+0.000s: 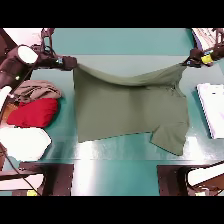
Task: Fold the shirts.
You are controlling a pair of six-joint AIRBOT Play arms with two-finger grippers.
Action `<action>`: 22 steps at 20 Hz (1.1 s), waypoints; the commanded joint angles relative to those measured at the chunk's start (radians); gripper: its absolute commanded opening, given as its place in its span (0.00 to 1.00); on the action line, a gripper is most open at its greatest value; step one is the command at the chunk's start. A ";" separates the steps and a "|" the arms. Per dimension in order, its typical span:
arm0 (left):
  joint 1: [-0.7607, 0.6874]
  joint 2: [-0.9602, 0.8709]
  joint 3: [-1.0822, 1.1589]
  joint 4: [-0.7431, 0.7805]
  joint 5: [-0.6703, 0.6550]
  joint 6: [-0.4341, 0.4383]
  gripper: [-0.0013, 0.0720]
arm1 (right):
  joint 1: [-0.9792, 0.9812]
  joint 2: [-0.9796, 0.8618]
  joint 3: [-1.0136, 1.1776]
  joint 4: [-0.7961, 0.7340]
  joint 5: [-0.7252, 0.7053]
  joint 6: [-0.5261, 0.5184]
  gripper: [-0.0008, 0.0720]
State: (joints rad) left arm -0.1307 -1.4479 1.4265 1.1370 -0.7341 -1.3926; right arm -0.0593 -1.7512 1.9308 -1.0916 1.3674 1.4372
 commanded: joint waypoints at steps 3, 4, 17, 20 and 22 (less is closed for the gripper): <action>0.044 -0.096 0.065 0.014 0.172 0.013 0.05 | -0.058 -0.051 0.002 -0.035 -0.229 -0.006 0.04; 0.066 -0.096 0.065 0.010 0.142 0.013 0.05 | -0.075 -0.051 0.001 -0.034 -0.227 -0.006 0.04; 0.051 -0.096 -0.170 -0.105 -0.070 0.188 0.05 | -0.034 0.007 -0.283 -0.143 -0.184 -0.115 0.04; 0.051 -0.096 -0.179 -0.105 -0.100 0.173 0.05 | -0.028 0.068 -0.395 -0.140 -0.243 -0.113 0.04; 0.051 -0.096 -0.178 -0.105 -0.107 0.107 0.25 | -0.030 0.096 -0.439 -0.140 -0.245 -0.110 0.12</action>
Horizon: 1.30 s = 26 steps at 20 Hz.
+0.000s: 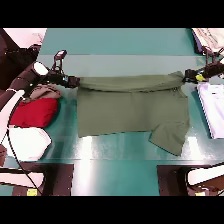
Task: Fold the shirts.
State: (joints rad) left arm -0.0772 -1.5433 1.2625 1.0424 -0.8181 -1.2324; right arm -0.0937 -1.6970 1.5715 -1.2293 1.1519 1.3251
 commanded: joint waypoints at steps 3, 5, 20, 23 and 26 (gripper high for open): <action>0.004 0.002 -0.012 -0.010 -0.056 -0.119 0.86 | -0.001 0.069 -0.096 -0.002 0.020 0.003 0.51; 0.042 0.018 0.004 -0.009 -0.159 -0.125 0.86 | -0.023 0.103 -0.096 -0.002 0.083 0.003 0.51; 0.170 0.465 -0.763 -0.273 -0.333 0.010 0.68 | -0.317 0.430 -0.477 0.296 0.366 -0.123 0.50; 0.170 0.465 -0.792 -0.273 -0.289 0.016 0.68 | -0.316 0.459 -0.501 0.295 0.365 -0.123 0.46; 0.170 0.464 -0.794 -0.274 -0.289 0.037 0.68 | -0.317 0.476 -0.500 0.295 0.362 -0.123 0.46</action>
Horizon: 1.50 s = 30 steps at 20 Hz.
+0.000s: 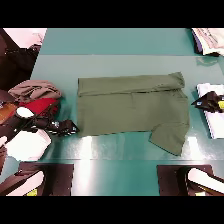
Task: Fold the shirts.
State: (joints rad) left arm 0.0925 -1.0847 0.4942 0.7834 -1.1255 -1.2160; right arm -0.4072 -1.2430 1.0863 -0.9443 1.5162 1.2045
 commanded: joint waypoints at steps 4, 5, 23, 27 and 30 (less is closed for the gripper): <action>0.000 0.005 -0.026 -0.015 0.037 0.020 0.68 | -0.003 0.037 -0.015 0.011 -0.014 -0.002 0.46; 0.000 0.005 -0.026 -0.015 0.038 0.020 0.68 | -0.003 0.037 -0.015 0.011 -0.014 -0.002 0.46; -0.176 0.010 0.212 0.104 0.144 -0.086 0.05 | -0.008 0.084 -0.237 -0.303 0.012 0.069 0.49; -0.176 0.009 0.214 0.100 0.143 -0.085 0.05 | -0.008 0.083 -0.425 -0.265 -0.094 0.070 0.49; -0.176 0.010 0.214 0.100 0.119 -0.085 0.05 | -0.008 0.083 -0.489 -0.198 -0.190 0.070 0.49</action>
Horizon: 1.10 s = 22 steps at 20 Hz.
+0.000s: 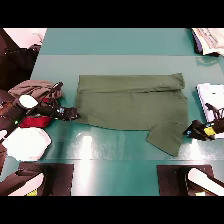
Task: Fold the shirts.
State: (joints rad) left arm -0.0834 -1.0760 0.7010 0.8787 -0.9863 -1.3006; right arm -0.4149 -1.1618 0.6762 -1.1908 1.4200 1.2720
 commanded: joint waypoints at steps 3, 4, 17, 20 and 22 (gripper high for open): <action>0.000 0.001 0.007 0.005 -0.044 0.000 0.05 | 0.000 0.002 -0.105 0.096 -0.155 0.003 0.49; 0.000 0.001 0.007 0.005 -0.044 0.000 0.05 | 0.000 0.002 -0.103 0.106 -0.164 0.003 0.48; 0.005 0.196 0.047 0.325 -0.336 -0.063 0.05 | 0.035 0.367 -0.006 -0.097 0.105 -0.031 0.04; 0.005 0.302 0.005 0.318 -0.469 -0.063 0.05 | 0.015 0.508 0.034 -0.092 0.186 -0.035 0.04; 0.005 0.336 -0.012 0.309 -0.494 -0.089 0.05 | 0.038 0.570 0.049 -0.070 0.182 -0.034 0.04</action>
State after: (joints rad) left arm -0.0795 -0.8108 0.7109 1.1580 -1.3857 -1.3613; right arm -0.3874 -0.6994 0.6952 -1.2514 1.5532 1.2385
